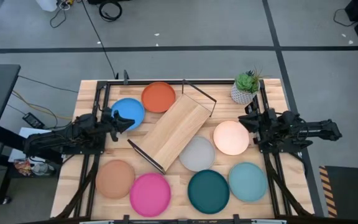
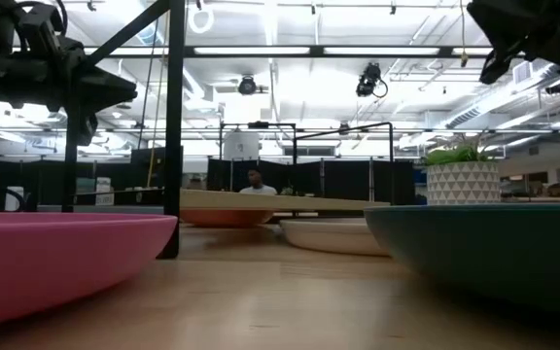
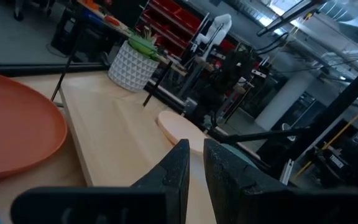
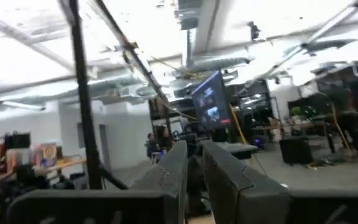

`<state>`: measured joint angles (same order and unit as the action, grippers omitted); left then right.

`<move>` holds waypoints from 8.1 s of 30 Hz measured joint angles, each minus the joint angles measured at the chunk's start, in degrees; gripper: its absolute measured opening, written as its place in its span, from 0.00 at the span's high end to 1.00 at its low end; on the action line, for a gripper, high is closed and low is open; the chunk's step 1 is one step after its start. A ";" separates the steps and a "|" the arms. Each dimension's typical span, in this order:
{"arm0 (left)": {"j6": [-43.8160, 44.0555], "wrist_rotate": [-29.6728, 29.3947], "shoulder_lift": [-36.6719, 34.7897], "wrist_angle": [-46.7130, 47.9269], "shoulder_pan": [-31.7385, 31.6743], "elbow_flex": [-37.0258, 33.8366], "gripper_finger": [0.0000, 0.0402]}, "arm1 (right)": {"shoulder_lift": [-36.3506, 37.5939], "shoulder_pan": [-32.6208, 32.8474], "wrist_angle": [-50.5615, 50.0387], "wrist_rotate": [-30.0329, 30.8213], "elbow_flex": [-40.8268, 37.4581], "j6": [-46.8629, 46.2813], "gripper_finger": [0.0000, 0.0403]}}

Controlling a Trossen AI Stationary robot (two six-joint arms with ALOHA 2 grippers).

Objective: Place and stack plates onto a shelf
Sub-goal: Put the beige plate on the shelf, then stack the gray plate on top of the beige plate on the shelf

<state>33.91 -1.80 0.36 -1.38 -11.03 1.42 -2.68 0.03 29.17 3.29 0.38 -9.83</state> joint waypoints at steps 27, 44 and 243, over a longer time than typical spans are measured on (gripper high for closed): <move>-24.93 -2.04 0.00 -14.28 -0.04 0.03 0.86 | -42.76 -0.94 -35.56 8.88 26.39 0.93 0.85; -41.07 4.63 -0.02 -25.69 0.00 0.01 0.86 | -67.88 7.37 -56.12 15.92 40.97 -19.48 0.61; -27.07 4.45 0.02 -23.22 0.01 0.01 0.86 | -113.33 22.27 -96.41 1.12 74.77 21.32 0.96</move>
<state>6.84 2.66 0.38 -24.60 -11.02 1.43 -116.01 22.31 -67.24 4.41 75.16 11.49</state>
